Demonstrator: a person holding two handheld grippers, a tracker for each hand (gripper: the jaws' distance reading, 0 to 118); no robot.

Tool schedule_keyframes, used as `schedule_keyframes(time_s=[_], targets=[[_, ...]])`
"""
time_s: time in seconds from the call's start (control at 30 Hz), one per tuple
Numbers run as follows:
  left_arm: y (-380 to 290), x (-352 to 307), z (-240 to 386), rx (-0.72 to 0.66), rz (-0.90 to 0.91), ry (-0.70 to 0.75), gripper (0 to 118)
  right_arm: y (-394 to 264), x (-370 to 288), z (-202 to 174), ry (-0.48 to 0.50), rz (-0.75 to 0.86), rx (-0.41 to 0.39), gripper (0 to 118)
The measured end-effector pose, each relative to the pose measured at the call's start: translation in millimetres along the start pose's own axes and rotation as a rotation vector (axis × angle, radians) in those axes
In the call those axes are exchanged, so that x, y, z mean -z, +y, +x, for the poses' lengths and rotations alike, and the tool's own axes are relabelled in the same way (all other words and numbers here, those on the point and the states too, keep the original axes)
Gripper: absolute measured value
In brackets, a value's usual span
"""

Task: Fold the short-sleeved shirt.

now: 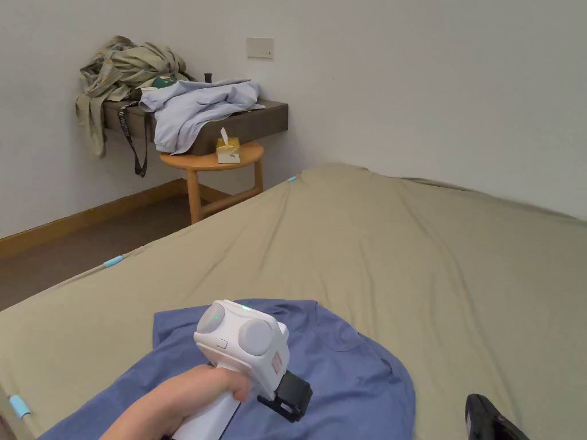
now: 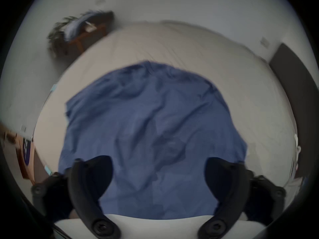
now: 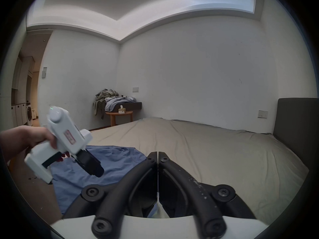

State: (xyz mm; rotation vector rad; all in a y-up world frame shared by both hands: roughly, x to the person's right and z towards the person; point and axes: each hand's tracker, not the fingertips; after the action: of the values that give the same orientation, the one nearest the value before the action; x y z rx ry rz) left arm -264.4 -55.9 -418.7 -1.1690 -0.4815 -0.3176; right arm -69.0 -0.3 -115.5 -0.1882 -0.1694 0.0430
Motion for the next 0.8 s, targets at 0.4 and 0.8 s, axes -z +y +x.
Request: schedule_keyframes(time_s=[0.4,0.8], targets=[[-17.8,78.5,-33.1,-0.264,-0.106,-0.063,76,-31.1,16.8,23.9,-0.047,-0.120,0.033,3],[-27.1,-30.9,20.7,-0.022,0.149,0.019,0,-15.4,-36.6,54.0,-0.140,-0.059,0.054,3]])
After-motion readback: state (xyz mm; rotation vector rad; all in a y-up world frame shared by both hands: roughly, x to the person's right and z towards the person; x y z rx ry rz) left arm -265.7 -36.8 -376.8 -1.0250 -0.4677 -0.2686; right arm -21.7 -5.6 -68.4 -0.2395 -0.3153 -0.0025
